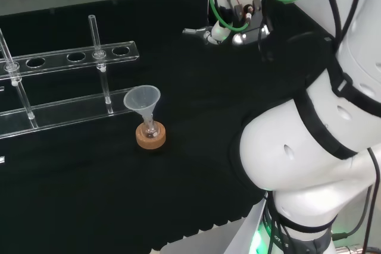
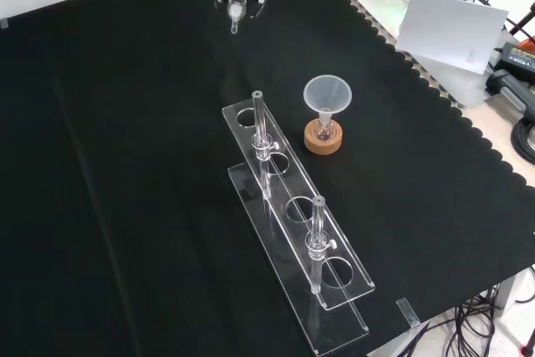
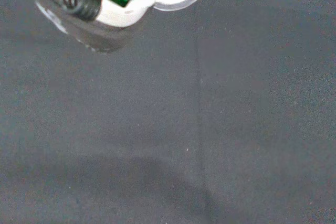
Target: Pour all the NaCl from the weighing funnel into the round-bottom flask.
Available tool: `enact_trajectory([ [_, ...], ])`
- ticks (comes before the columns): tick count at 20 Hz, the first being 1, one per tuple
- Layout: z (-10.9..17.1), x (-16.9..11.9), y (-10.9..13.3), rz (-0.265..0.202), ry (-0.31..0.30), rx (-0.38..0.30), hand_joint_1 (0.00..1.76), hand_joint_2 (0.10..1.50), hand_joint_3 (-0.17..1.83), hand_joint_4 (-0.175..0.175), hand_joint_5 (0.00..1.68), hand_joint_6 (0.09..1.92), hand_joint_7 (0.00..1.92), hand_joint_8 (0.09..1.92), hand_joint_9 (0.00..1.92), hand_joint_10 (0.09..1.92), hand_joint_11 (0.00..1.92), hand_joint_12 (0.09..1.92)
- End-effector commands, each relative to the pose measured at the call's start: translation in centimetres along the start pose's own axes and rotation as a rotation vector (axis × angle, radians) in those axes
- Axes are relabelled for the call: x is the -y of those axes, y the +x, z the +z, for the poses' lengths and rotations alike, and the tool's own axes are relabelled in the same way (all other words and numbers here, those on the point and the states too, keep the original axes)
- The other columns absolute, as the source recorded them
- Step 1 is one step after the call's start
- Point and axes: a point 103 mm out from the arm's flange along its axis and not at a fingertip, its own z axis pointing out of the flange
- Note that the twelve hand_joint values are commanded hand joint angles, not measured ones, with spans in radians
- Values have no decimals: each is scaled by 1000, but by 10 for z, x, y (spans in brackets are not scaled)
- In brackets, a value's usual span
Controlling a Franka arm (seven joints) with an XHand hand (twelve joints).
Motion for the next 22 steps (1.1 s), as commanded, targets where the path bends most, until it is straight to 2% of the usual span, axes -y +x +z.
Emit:
enact_trajectory([
  [1,-35,33,-3,-50,-14,26,1141,686,477,175,1543,87,1664,87,1085,178,0,1483],
  [6,-49,50,4,-94,-15,53,1141,685,478,175,1543,87,1665,87,1085,177,0,1480],
  [12,-55,72,27,-161,-13,71,1141,685,479,175,1544,87,1666,87,1085,177,0,1477],
  [17,-48,85,50,-232,5,83,1141,684,479,175,1544,87,1667,87,1086,176,0,1475],
  [22,-30,92,78,-255,16,73,1141,684,480,175,1544,87,1667,87,1086,175,0,1471],
])
